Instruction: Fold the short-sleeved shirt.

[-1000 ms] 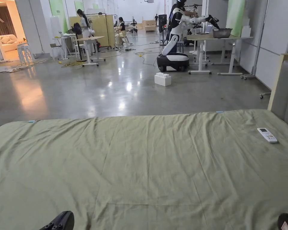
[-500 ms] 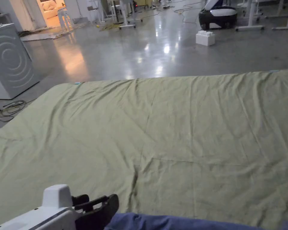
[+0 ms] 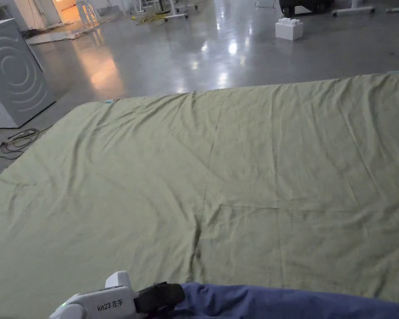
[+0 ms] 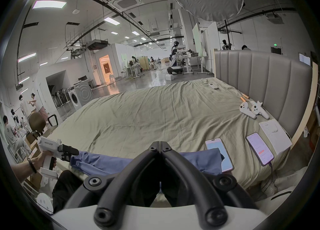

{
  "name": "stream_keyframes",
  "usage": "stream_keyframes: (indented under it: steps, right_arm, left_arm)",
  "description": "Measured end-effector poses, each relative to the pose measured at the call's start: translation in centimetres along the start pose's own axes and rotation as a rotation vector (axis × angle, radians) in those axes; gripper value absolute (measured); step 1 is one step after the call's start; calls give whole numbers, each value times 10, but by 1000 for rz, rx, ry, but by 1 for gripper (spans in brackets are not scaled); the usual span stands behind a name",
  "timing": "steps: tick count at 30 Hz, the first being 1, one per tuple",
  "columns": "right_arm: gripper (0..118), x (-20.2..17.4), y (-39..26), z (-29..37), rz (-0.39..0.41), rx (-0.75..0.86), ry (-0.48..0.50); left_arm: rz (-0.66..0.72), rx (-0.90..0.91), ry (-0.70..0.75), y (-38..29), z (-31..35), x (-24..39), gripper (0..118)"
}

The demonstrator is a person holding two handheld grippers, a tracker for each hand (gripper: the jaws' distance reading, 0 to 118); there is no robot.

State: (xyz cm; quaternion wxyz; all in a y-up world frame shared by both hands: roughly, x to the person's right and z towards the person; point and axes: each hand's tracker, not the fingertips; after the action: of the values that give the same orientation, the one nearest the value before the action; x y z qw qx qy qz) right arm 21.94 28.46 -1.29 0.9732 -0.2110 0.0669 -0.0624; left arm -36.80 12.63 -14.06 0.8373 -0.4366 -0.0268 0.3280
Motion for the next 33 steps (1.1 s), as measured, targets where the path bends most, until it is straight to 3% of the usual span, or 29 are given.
stream_keyframes:
  steps: [2, 3, 10, 14, 20, 25, 26, 27, 31, 33]
  right_arm:
    - [0, 0, 0, -1, -13, -6, 4]
    - [0, 0, 0, -2, -17, -6, 8]
    - [0, 0, 0, -1, -12, -16, 7]
    - [0, 4, 0, 1, -15, -19, 0]
    - [0, 12, -3, 0, -50, -16, 1]
    - [0, 14, -8, -5, -99, -22, 6]
    - [0, 13, -8, -5, -110, -22, 9]
    - [0, 13, -8, -5, -117, -22, 16]
    - [0, 7, -3, 7, -69, -2, 7]
    - [0, 12, -9, 13, -51, -4, -11]
  left_arm:
    - [33, -17, -16, -3, 1, 4, 35]
    - [36, -25, -6, -5, -2, 0, 19]
    - [194, 64, -118, -9, 15, -10, 15]
    - [192, 101, -103, 3, 49, -6, 14]
    - [77, 256, 100, 44, 125, -19, 14]
    - [-60, 288, 335, 24, 135, 48, 14]
    - [-91, 233, 88, 17, 119, 76, 14]
    - [-28, 236, 60, 7, 107, 94, 14]
    - [-89, 105, -53, -33, 32, 147, 14]
    - [-153, 53, -33, -55, -3, 169, 14]
